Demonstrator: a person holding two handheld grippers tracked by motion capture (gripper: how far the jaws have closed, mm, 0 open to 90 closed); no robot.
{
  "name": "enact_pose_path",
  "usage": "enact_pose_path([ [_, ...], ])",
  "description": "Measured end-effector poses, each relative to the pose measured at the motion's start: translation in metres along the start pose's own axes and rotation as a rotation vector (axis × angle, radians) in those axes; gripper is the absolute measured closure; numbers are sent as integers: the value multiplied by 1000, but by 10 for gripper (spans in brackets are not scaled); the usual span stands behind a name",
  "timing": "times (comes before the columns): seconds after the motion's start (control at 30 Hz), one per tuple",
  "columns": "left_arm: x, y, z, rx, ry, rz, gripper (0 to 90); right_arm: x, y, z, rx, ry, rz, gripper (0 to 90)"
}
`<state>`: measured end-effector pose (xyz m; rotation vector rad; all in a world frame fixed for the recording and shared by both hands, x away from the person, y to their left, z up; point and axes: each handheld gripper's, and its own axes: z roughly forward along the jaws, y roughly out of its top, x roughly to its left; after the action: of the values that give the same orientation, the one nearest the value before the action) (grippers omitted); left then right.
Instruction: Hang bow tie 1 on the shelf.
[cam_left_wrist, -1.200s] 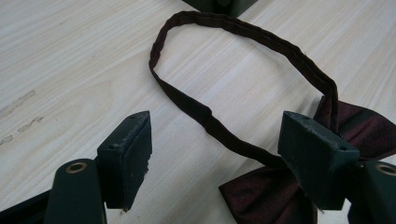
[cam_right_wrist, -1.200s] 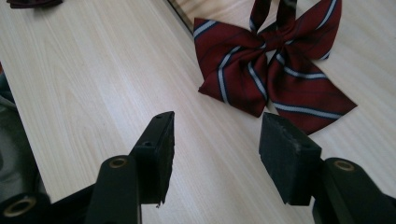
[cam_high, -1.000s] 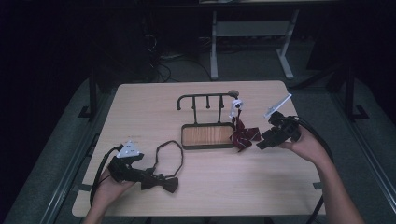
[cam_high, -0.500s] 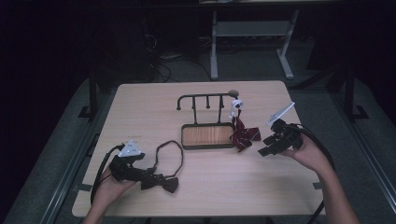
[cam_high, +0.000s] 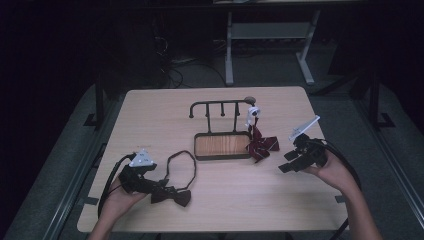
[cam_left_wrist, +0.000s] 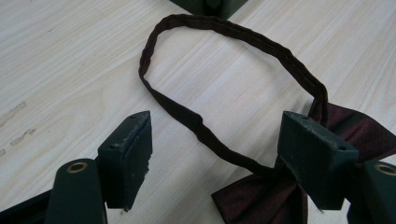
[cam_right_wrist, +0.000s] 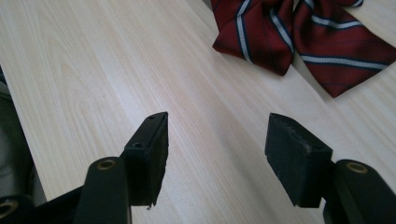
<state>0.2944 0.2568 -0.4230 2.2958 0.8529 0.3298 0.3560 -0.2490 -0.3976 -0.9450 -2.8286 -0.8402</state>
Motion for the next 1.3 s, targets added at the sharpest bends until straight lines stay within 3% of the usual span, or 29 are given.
enact_pose_path([
  [0.6,0,18,3,37,-14,44,272,10,-17,3,-22,-13,-2,383],
  [0.9,6,33,2,65,-13,77,317,14,-24,8,-16,-22,-1,379],
  [1.07,12,40,6,79,-29,58,328,15,-28,6,-26,-22,7,367],
  [1.3,19,50,11,106,-33,61,338,14,-34,4,-41,-24,26,347],
])
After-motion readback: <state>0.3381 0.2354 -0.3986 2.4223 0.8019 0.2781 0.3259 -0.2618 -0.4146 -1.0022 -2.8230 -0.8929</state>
